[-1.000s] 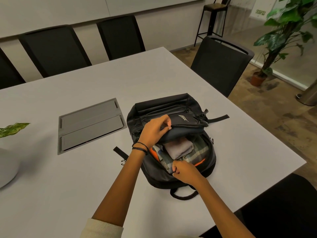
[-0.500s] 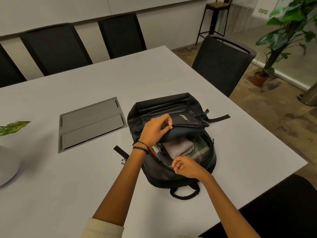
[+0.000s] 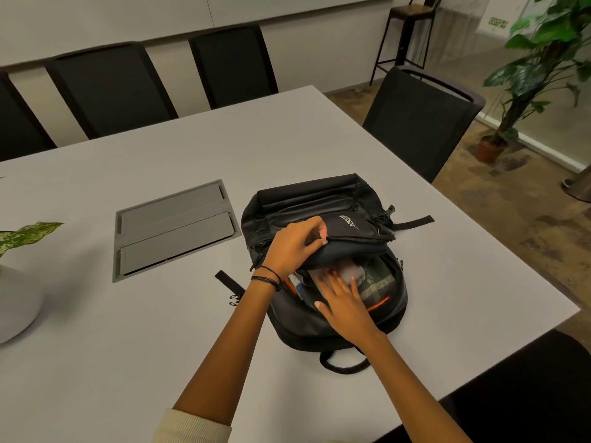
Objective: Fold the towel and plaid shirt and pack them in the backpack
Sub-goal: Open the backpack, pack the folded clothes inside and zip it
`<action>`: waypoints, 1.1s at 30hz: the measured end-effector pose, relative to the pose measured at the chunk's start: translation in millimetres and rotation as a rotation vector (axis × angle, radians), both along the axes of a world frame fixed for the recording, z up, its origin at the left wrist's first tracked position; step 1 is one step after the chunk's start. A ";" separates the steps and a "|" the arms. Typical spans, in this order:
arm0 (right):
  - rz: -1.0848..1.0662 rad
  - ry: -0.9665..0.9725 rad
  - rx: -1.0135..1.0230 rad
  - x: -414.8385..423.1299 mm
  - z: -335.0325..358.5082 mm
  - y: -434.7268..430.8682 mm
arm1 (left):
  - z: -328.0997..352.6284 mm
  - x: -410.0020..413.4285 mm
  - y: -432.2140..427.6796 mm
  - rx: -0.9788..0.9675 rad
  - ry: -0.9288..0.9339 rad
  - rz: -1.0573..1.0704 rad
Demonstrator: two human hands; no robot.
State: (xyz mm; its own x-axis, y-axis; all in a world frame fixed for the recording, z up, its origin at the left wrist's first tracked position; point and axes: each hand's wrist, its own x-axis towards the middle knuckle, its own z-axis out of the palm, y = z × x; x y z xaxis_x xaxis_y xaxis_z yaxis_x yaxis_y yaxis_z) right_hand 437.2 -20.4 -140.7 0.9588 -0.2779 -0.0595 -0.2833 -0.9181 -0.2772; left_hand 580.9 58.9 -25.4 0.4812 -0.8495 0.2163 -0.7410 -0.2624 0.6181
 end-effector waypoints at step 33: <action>-0.900 -0.650 0.555 -23.0 50.6 -57.0 | -75.9 -64.3 15.2 0.116 -0.504 -0.182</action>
State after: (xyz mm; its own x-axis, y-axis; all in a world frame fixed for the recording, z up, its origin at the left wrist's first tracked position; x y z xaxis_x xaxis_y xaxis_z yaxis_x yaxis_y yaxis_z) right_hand 414.2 -77.4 -90.1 0.3362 -0.9411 0.0354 -0.4167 -0.1824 -0.8906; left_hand 516.6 74.1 -101.3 0.1852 -0.9414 0.2818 -0.9777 -0.1475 0.1497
